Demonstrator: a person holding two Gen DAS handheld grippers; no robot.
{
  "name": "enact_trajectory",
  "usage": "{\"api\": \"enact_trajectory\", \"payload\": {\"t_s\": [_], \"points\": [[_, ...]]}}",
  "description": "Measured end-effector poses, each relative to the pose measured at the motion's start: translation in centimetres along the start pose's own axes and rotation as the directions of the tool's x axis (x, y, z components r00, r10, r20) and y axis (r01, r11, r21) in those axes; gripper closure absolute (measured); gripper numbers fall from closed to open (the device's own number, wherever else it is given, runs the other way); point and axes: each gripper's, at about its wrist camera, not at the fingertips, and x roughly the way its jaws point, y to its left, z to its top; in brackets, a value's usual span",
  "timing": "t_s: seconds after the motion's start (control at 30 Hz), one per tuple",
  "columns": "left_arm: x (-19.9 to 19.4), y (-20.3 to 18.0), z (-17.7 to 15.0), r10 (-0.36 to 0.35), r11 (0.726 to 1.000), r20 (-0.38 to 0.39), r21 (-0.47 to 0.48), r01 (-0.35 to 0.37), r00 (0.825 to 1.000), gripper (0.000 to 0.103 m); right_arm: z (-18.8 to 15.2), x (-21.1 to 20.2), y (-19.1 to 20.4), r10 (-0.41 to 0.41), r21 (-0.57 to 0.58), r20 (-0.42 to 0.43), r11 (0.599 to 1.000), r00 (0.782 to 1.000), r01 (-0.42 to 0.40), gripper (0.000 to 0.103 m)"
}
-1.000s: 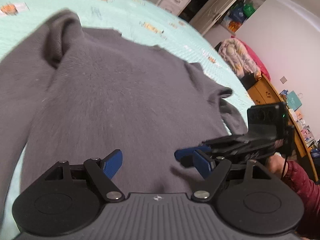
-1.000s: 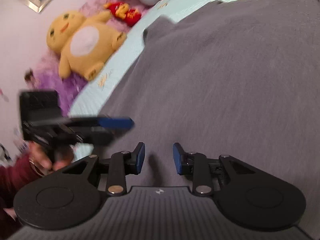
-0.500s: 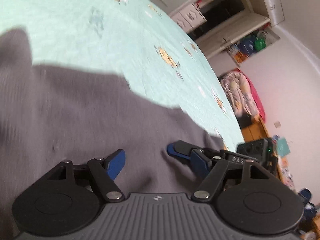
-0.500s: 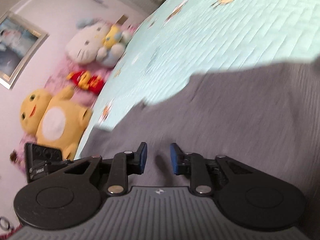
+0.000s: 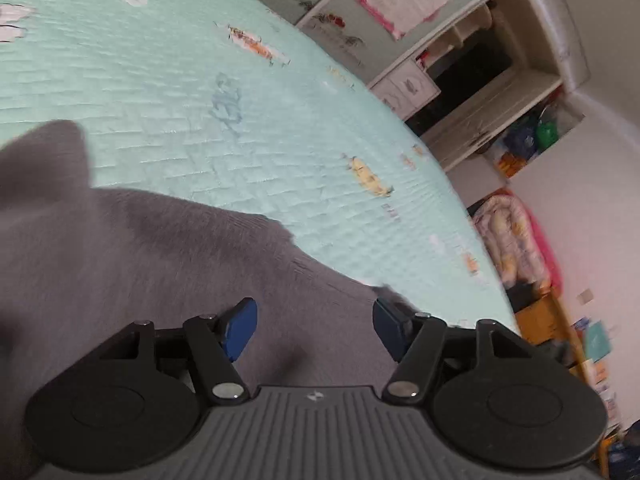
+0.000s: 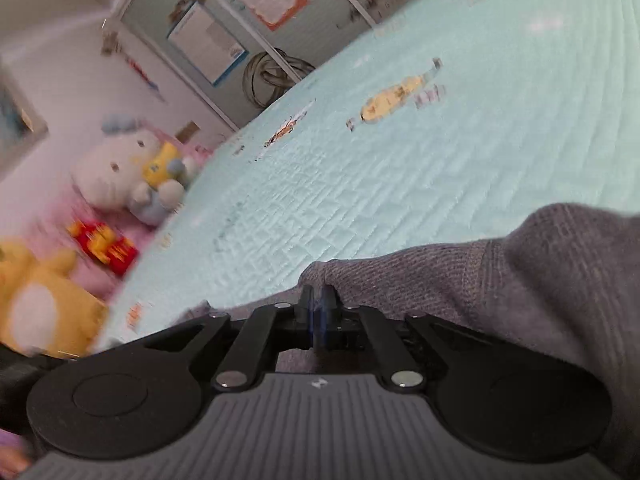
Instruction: Fold clothes
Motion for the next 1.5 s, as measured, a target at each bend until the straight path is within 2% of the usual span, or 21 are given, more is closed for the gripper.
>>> {"api": "enact_trajectory", "payload": {"t_s": [0.03,0.1,0.2,0.3,0.37,0.43,0.47,0.53,0.6,0.63,0.8,0.83,0.87,0.9,0.97,1.07,1.23,1.3,1.4,1.47,1.5], "points": [[-2.0,-0.2,-0.4,-0.022,1.0,0.018,-0.001,0.022,1.0,0.036,-0.4,-0.7,1.1,-0.026,-0.039,0.009,0.999,1.0,0.026,0.076],[-7.1,-0.3,-1.3,-0.024,1.0,0.069,0.013,0.023,0.997,0.034,-1.8,-2.9,3.5,-0.013,-0.082,0.01,0.997,1.0,0.013,0.061],[-15.3,1.3,-3.0,0.063,0.998,0.195,0.003,-0.065,0.979,0.028,-4.6,-5.6,6.7,0.116,-0.091,-0.055,0.989,0.992,-0.121,0.061],[-22.2,3.8,-4.7,0.178,0.984,0.294,-0.056,-0.169,0.939,0.024,-7.5,-6.2,9.1,0.252,0.052,-0.109,0.967,0.962,-0.248,0.061],[-24.8,5.8,-5.9,0.265,0.964,0.288,-0.109,-0.243,0.92,0.023,-9.5,-5.5,10.0,0.313,0.145,-0.135,0.945,0.94,-0.293,0.061],[-26.7,7.8,-7.1,0.336,0.94,0.267,-0.155,-0.304,0.903,0.023,-11.2,-4.4,10.5,0.297,0.145,-0.157,0.95,0.942,-0.276,0.059],[-26.6,8.2,-7.4,0.337,0.939,0.253,-0.156,-0.306,0.907,0.024,-12.4,-3.6,10.2,0.269,0.117,-0.16,0.961,0.95,-0.252,0.059],[-26.2,8.8,-8.0,0.328,0.942,0.224,-0.151,-0.3,0.918,0.024,-14.3,-3.8,9.5,0.26,0.064,-0.1,0.965,0.96,-0.255,0.077],[-25.8,9.3,-8.6,0.319,0.944,0.196,-0.146,-0.294,0.927,0.024,-14.0,-4.1,8.8,0.27,0.105,-0.075,0.959,0.96,-0.262,0.08],[-25.6,9.6,-8.9,0.315,0.946,0.181,-0.144,-0.292,0.932,0.024,-14.0,-3.9,8.7,0.254,0.103,-0.078,0.964,0.964,-0.246,0.088],[-24.6,11.0,-10.0,0.282,0.954,0.116,-0.135,-0.266,0.952,0.028,-14.3,-4.1,9.5,0.203,0.055,-0.084,0.979,0.976,-0.199,0.092],[-24.3,11.2,-9.9,0.266,0.959,0.112,-0.136,-0.25,0.957,0.044,-14.4,-4.3,9.6,0.201,0.051,-0.083,0.979,0.976,-0.197,0.093],[-23.6,11.4,-9.4,0.266,0.959,0.091,-0.129,-0.253,0.96,0.09,-14.5,-4.2,9.6,0.2,0.054,-0.082,0.979,0.976,-0.196,0.094],[-22.8,11.5,-8.7,0.268,0.958,0.067,-0.121,-0.259,0.961,0.099,-14.6,-4.1,9.5,0.199,0.062,-0.081,0.979,0.977,-0.195,0.098],[-22.8,11.2,-7.2,0.287,0.956,0.085,-0.085,-0.28,0.954,0.101,-14.6,-3.9,9.3,0.197,0.083,-0.08,0.978,0.977,-0.19,0.103],[-24.9,10.1,-3.3,0.338,0.94,0.192,-0.018,-0.341,0.921,0.101,-14.8,-3.9,9.0,0.194,0.091,-0.08,0.978,0.978,-0.187,0.103],[-27.6,7.4,4.6,0.461,0.832,0.383,0.126,-0.54,0.801,0.101,-14.8,-3.9,9.1,0.196,0.093,-0.079,0.978,0.977,-0.189,0.103],[-27.5,6.5,7.6,0.468,0.798,0.4,0.191,-0.571,0.788,0.1,-14.8,-3.9,9.1,0.199,0.094,-0.078,0.977,0.977,-0.191,0.103],[-26.7,5.6,11.2,0.485,0.78,0.345,0.245,-0.576,0.804,0.099,-14.8,-3.9,9.1,0.201,0.096,-0.077,0.977,0.977,-0.193,0.103],[-25.4,5.4,12.4,0.529,0.738,0.312,0.29,-0.609,0.789,0.097,-14.9,-4.0,9.1,0.203,0.098,-0.076,0.976,0.976,-0.195,0.103],[-24.7,5.4,12.4,0.567,0.694,0.307,0.323,-0.644,0.765,0.094,-14.9,-4.0,9.0,0.205,0.1,-0.075,0.975,0.976,-0.197,0.103]]}}
